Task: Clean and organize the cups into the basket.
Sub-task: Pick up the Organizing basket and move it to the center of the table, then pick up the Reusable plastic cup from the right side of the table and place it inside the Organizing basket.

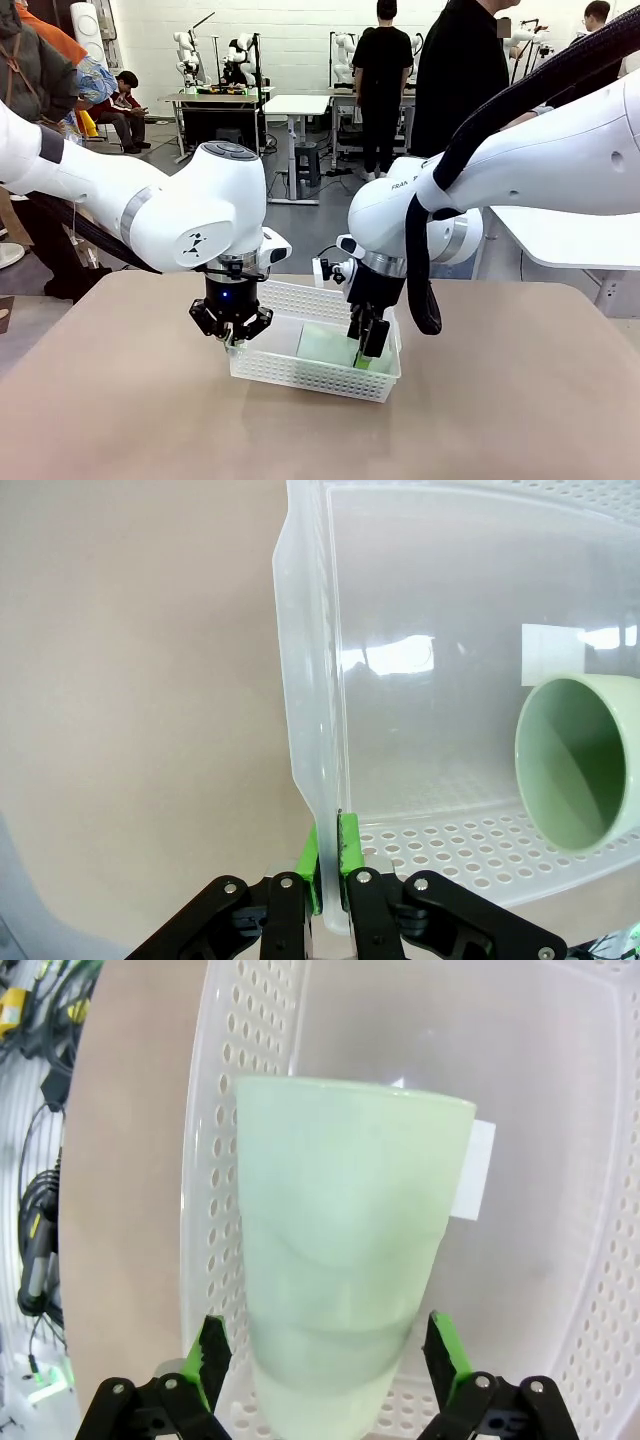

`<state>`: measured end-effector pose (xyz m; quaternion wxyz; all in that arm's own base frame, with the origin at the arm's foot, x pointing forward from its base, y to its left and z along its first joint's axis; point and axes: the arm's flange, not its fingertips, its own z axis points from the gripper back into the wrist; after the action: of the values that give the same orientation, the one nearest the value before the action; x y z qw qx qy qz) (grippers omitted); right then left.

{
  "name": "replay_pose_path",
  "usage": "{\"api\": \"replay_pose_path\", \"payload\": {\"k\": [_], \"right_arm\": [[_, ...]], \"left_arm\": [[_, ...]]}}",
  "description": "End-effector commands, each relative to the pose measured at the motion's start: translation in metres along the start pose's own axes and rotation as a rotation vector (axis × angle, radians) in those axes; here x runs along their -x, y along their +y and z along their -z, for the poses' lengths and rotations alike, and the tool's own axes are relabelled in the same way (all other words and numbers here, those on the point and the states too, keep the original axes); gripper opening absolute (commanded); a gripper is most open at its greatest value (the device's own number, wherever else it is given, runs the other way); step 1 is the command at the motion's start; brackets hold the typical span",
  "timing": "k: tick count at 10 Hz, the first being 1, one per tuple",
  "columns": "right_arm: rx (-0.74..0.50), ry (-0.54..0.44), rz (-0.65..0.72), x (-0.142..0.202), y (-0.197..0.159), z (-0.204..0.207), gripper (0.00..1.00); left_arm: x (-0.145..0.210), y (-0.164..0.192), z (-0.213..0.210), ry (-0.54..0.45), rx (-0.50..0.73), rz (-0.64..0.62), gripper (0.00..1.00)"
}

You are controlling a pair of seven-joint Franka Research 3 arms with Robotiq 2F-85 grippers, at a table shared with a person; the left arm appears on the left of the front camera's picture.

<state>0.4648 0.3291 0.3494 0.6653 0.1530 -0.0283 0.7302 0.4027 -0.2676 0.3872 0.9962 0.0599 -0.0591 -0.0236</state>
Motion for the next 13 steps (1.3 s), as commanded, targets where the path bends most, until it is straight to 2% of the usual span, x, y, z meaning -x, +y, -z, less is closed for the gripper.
{"api": "replay_pose_path", "payload": {"k": [1,3,5,8,9,11,12,13], "right_arm": [[-0.014,0.010,-0.022,0.011,0.011,-0.005,1.00],[-0.015,0.009,-0.031,0.013,0.020,-0.019,1.00],[0.045,0.017,-0.053,0.017,0.050,-0.061,1.00],[0.164,-0.049,-0.036,0.059,0.103,-0.135,1.00],[0.169,-0.066,-0.011,0.075,0.112,-0.148,1.00],[0.110,-0.025,0.067,0.098,0.114,-0.161,1.00],[0.179,-0.042,0.012,0.076,0.112,-0.168,1.00],[0.179,-0.042,0.012,0.076,0.112,-0.168,1.00]], "left_arm": [[0.002,0.004,0.000,-0.008,-0.008,0.003,0.00],[0.002,0.004,0.000,-0.008,-0.008,0.003,0.00],[0.002,0.004,0.000,-0.008,-0.008,0.003,0.00],[0.002,0.004,0.000,-0.008,-0.008,0.003,0.00],[0.002,0.004,0.000,-0.008,-0.008,0.003,0.00],[0.002,0.004,0.000,-0.008,-0.008,0.003,0.00],[0.002,0.004,0.000,-0.008,-0.008,0.003,0.00],[0.002,0.004,0.000,-0.008,-0.008,0.003,0.00]]}}
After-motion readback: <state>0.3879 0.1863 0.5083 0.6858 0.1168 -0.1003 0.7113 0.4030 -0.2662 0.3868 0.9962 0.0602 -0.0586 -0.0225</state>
